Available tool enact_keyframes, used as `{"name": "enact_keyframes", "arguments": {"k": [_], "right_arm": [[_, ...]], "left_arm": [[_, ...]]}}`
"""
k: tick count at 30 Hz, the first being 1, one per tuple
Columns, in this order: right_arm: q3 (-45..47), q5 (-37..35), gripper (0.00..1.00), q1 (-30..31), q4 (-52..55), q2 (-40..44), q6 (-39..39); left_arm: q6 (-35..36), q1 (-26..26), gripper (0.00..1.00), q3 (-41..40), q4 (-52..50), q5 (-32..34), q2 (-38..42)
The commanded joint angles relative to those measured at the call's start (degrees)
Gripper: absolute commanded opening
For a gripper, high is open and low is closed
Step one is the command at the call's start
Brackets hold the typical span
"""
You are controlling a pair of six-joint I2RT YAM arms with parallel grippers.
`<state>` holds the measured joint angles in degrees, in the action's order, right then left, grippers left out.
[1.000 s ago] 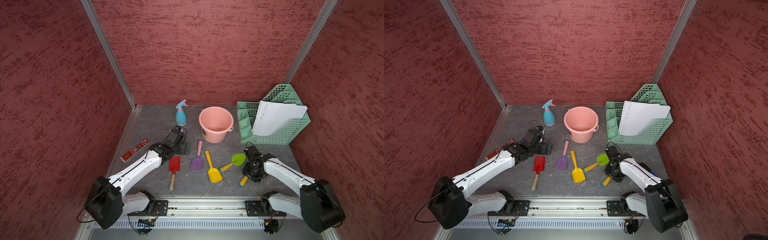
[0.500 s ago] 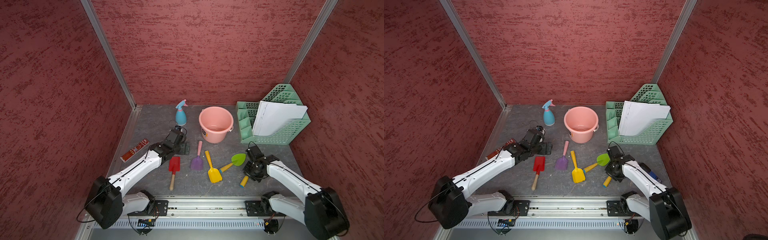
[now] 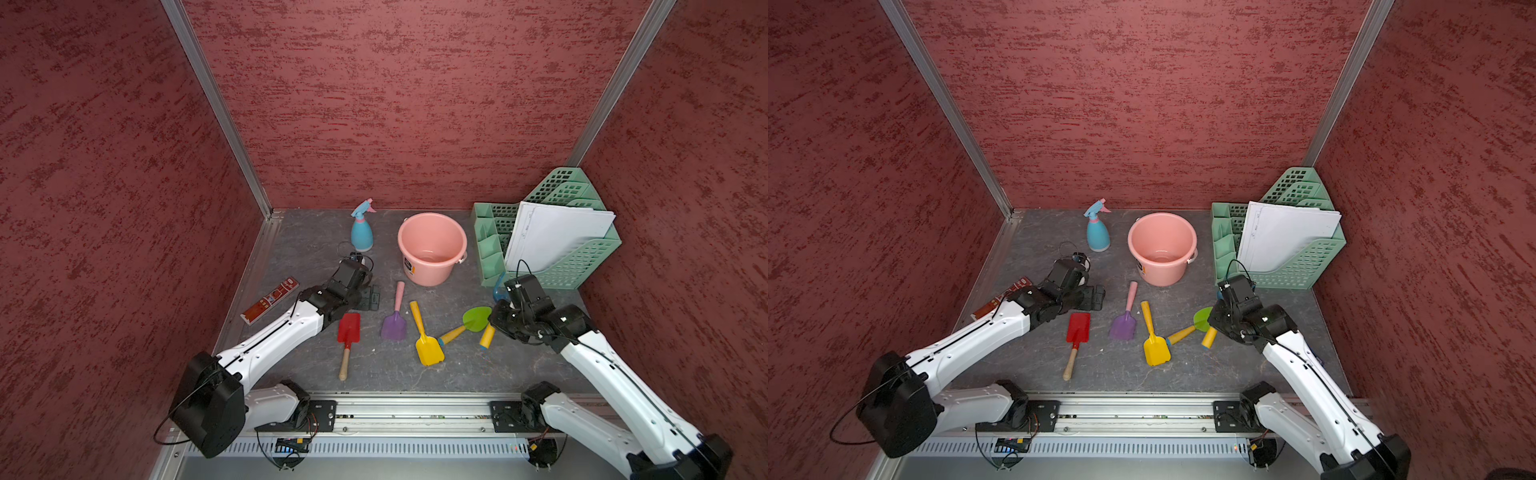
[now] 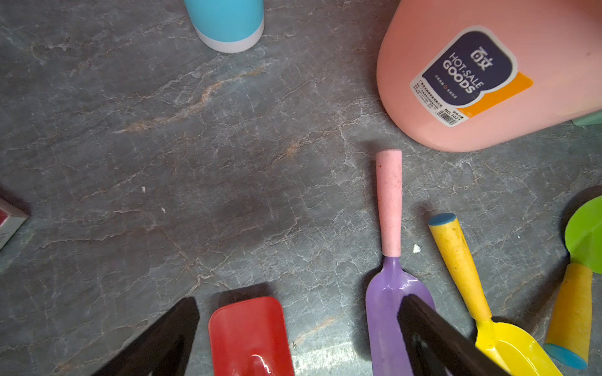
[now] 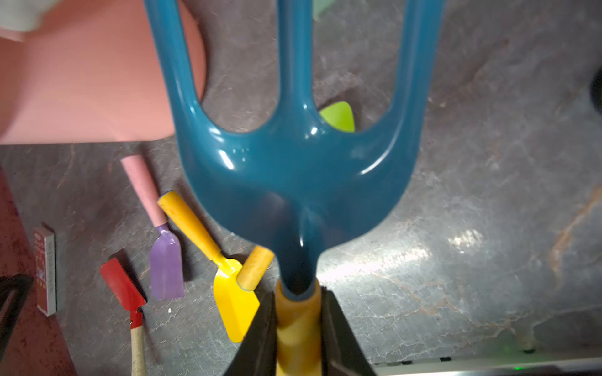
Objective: Organize the gardening tools
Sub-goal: Pick up the gardening tool from the center of the board, then place the gardening tool in the container.
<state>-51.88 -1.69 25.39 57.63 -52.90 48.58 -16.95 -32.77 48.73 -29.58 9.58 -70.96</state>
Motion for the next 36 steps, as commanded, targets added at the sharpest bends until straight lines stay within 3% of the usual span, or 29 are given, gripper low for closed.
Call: {"name": "enact_keyframes", "arguments": {"k": [1, 5, 20, 29, 36], "right_arm": [[-6.1, -6.2, 0.00, 2.9, -1.4, -2.3, -5.3], [-12.4, -9.9, 0.00, 4.6, -5.5, -7.1, -10.7], [-21.0, -18.4, 0.00, 5.3, -45.3, -22.8, -33.0], [-22.8, -19.9, 0.00, 5.3, -60.3, -36.4, -37.2], [-22.3, -20.6, 0.00, 5.3, -66.1, -44.8, -37.3]], "left_arm": [[-0.8, 0.1, 1.00, -0.4, 0.4, -0.9, -0.6], [-0.8, 0.2, 1.00, -0.2, 0.0, -0.7, -0.8], [-3.0, 0.5, 1.00, -1.8, -0.3, -2.9, -0.3], [-3.0, 0.6, 1.00, -1.8, -0.1, -2.6, -1.3], [-2.9, 0.9, 1.00, -2.1, -0.1, -1.9, -1.4]]}}
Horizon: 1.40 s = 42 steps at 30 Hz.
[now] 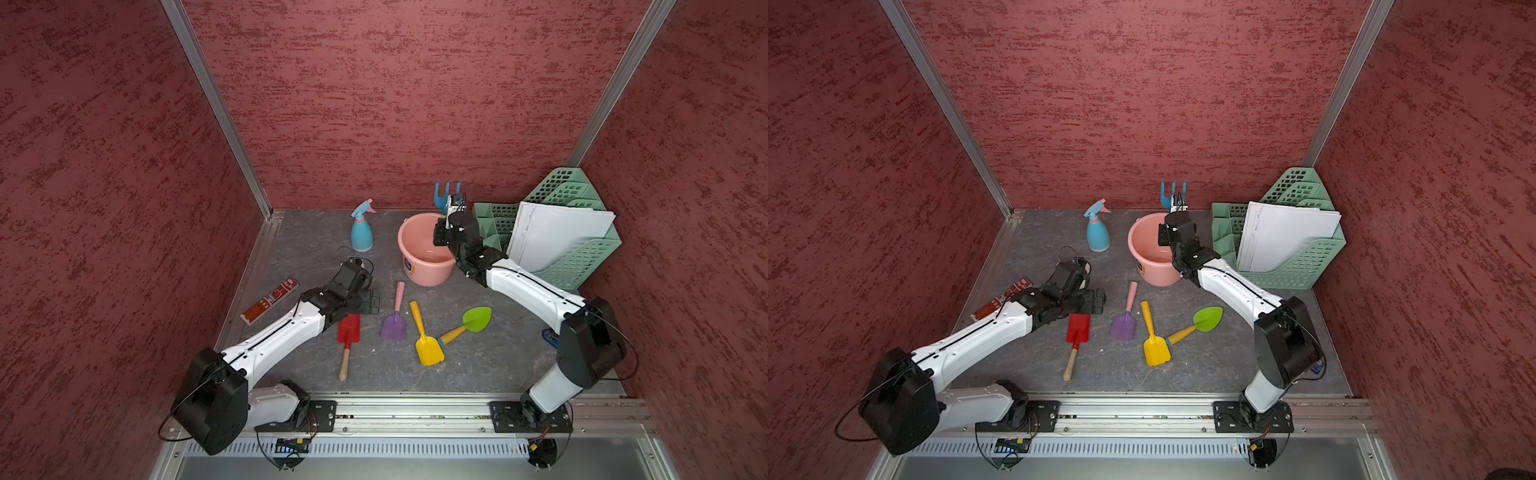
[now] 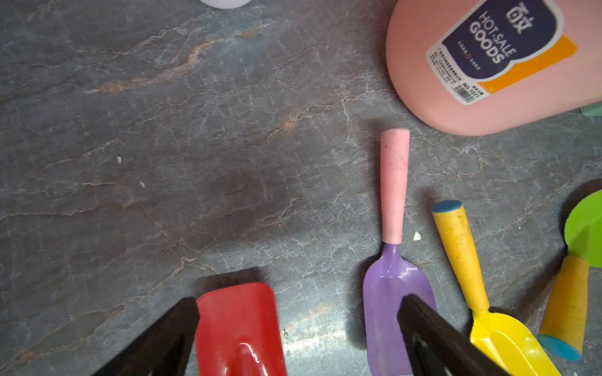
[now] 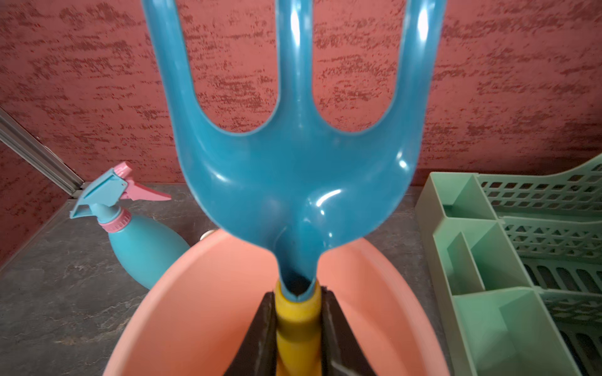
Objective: Organize the gardening tools
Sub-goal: Place the gardening tool in the container.
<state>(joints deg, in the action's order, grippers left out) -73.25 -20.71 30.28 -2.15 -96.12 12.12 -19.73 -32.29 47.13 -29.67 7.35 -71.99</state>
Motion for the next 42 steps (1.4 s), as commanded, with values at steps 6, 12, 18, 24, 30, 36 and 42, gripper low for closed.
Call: {"name": "enact_keyframes", "arguments": {"k": [6, 12, 18, 24, 30, 36, 42], "right_arm": [[-0.8, -1.5, 0.00, 0.4, -7.8, -5.8, -0.1], [-0.6, -1.3, 0.00, 0.4, -6.8, -7.8, 1.1], [0.3, -0.8, 0.27, 0.4, -6.7, -7.7, 1.8], [-0.4, -0.2, 0.47, 0.4, -6.2, -6.7, 1.3], [-1.4, 0.4, 0.60, 0.4, -4.6, -4.9, 1.0], [0.1, 1.3, 0.72, 0.4, -2.3, -1.0, 2.5], [4.3, 4.0, 0.85, 0.5, 2.3, 5.5, 4.8]], "left_arm": [[0.0, 1.2, 1.00, -0.9, 0.3, 0.3, -1.0], [-1.1, 1.8, 1.00, -1.7, 0.7, -0.1, -1.2], [-2.7, 1.9, 1.00, -1.2, -2.3, 0.1, -0.7], [-4.5, 1.3, 1.00, -0.1, -8.9, 0.9, 1.4], [-7.9, -1.6, 1.00, 2.0, -19.1, 3.0, 4.2], [-11.6, -4.0, 1.00, 1.5, -24.3, 4.2, 7.2], [-14.6, -5.2, 1.00, 1.3, -27.5, 4.5, 7.8]]}}
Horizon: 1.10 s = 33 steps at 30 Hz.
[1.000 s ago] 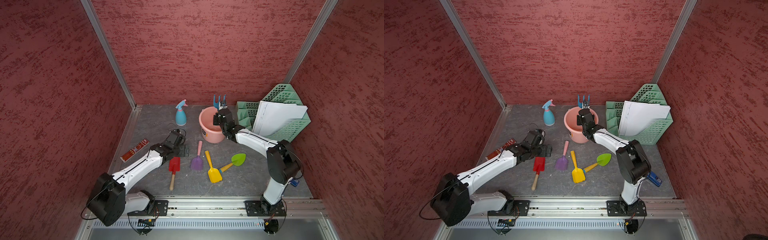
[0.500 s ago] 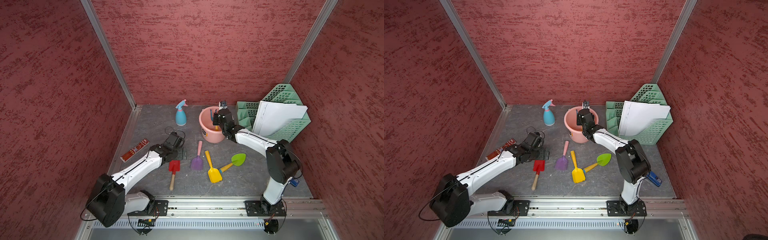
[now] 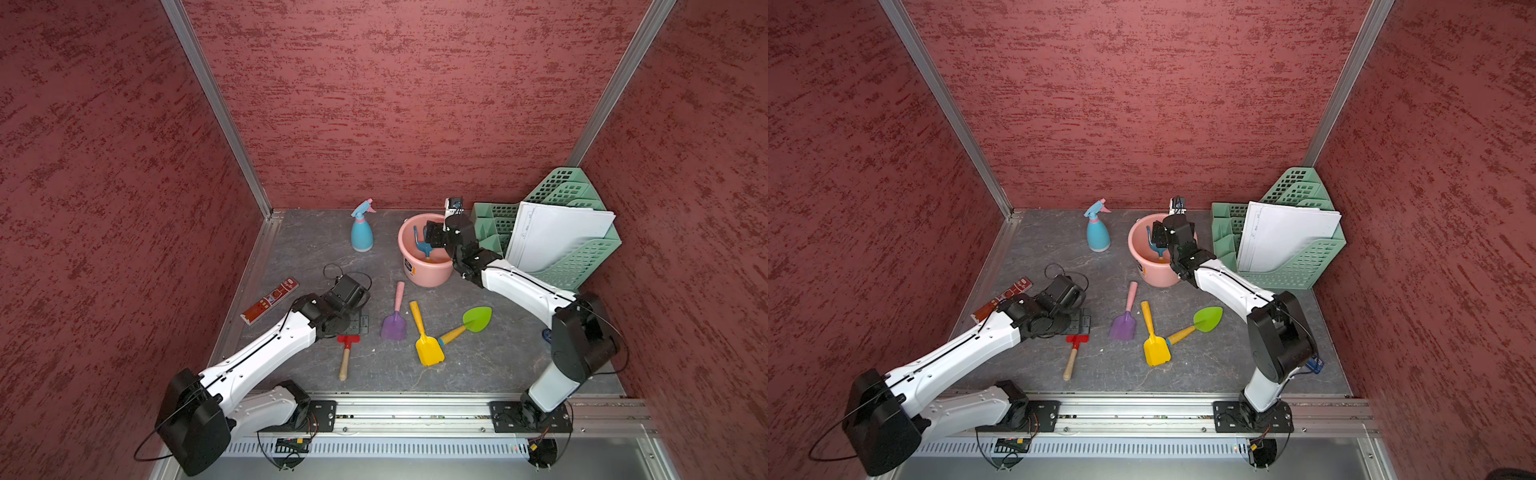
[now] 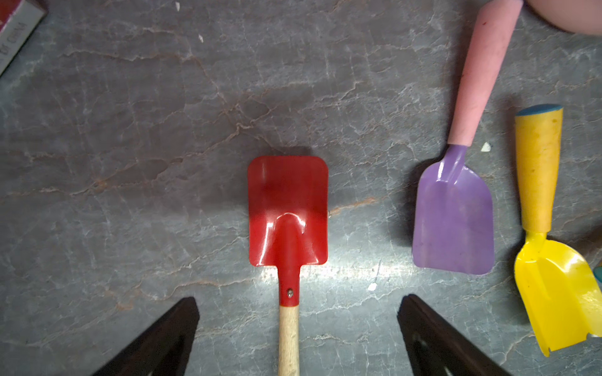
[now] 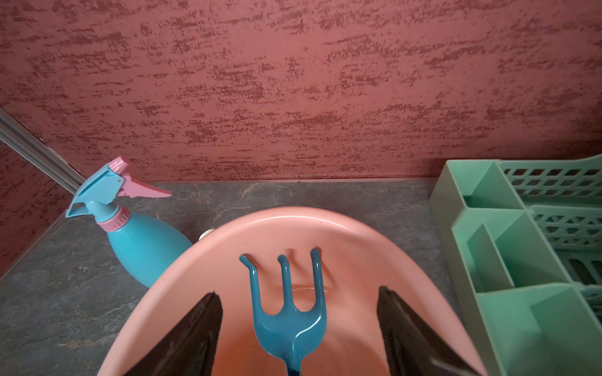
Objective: Organize the gardening tools
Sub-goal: Place the gardening tool in the container, then pick up the gardening tool from the center of the board.
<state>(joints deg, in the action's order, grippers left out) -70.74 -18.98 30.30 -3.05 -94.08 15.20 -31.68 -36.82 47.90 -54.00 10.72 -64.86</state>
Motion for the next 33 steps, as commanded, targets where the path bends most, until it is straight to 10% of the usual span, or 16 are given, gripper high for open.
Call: {"name": "enact_keyframes", "arguments": {"k": [1, 33], "right_arm": [[2.7, 3.0, 0.88, 0.5, 4.3, 5.1, 2.2], [15.0, 13.2, 0.98, 2.0, 34.2, 37.8, 14.9]], "left_arm": [[-3.5, -1.0, 1.00, 0.5, -3.6, 1.1, 0.7], [-13.3, -4.8, 0.74, -6.5, -0.1, -8.8, -13.0]]}}
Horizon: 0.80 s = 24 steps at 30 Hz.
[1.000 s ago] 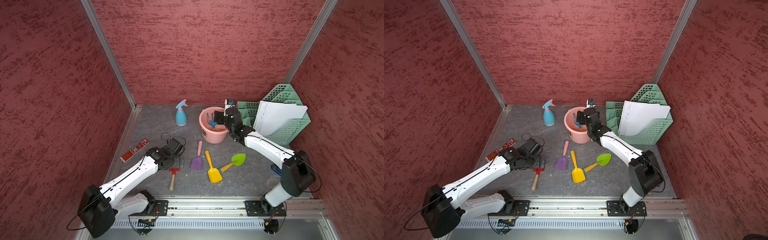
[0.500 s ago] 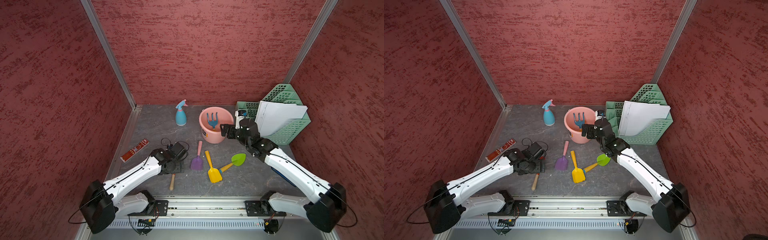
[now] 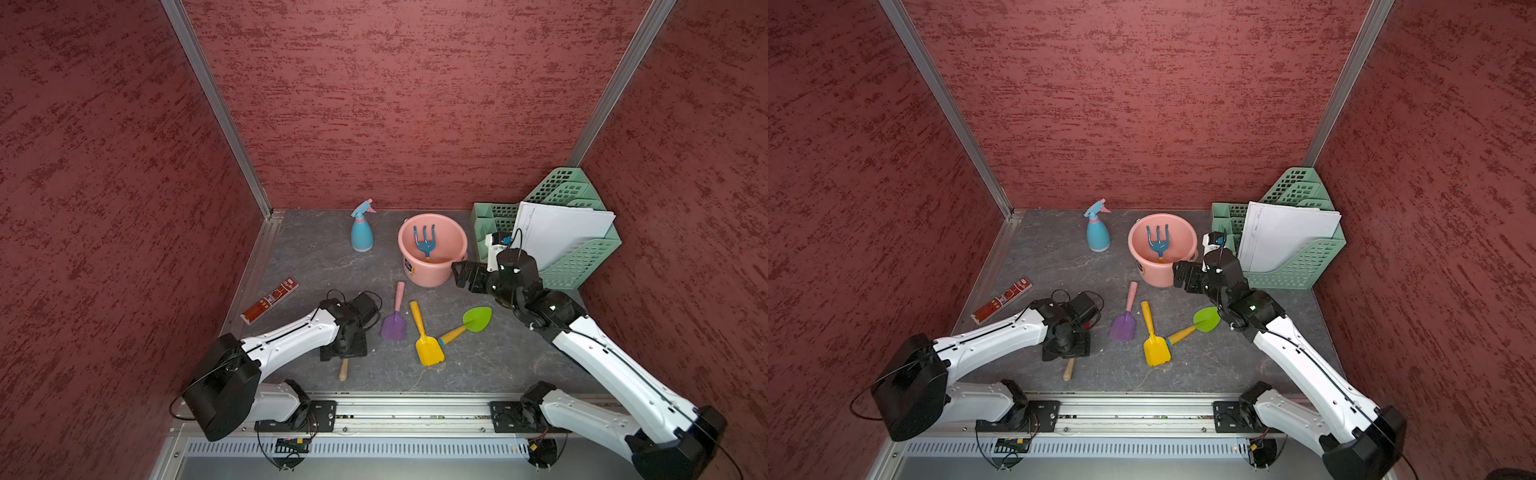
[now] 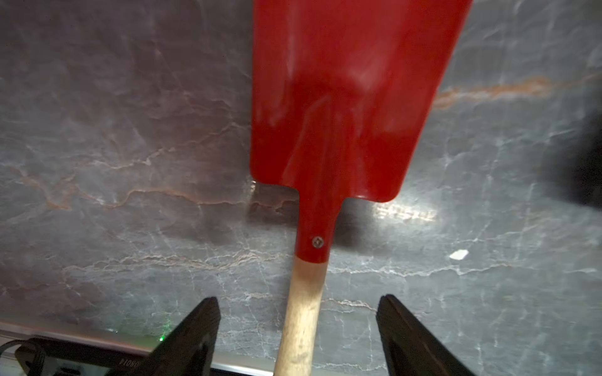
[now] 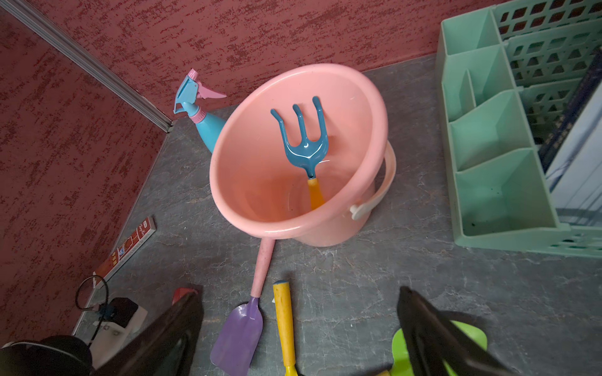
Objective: Organize the gardening tools
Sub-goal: Pick up the gardening tool from the center of the board.
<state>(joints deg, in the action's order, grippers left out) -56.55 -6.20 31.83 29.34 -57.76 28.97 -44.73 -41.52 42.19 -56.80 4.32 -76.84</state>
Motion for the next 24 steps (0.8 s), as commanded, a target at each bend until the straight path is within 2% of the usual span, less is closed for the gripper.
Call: {"name": "enact_keyframes", "arguments": {"k": [1, 12, 20, 24], "right_arm": [[1.2, 0.4, 0.98, 0.5, 2.0, 1.9, 1.3], [4.0, 0.0, 0.98, 0.5, 2.8, 4.8, 2.9], [5.5, -0.2, 0.98, 0.5, 3.2, 6.6, 4.0], [6.1, 0.0, 0.98, 0.5, 3.5, 7.0, 4.3]], "left_arm": [[-0.3, -0.1, 0.72, -1.0, 3.2, -2.8, -1.3], [-0.9, 1.1, 0.41, -3.9, 7.0, -4.8, -4.0], [-2.0, 1.7, 0.02, -3.7, 6.8, -3.4, -4.0], [-2.4, 1.6, 0.00, -2.5, 4.7, -1.4, -1.9]]}}
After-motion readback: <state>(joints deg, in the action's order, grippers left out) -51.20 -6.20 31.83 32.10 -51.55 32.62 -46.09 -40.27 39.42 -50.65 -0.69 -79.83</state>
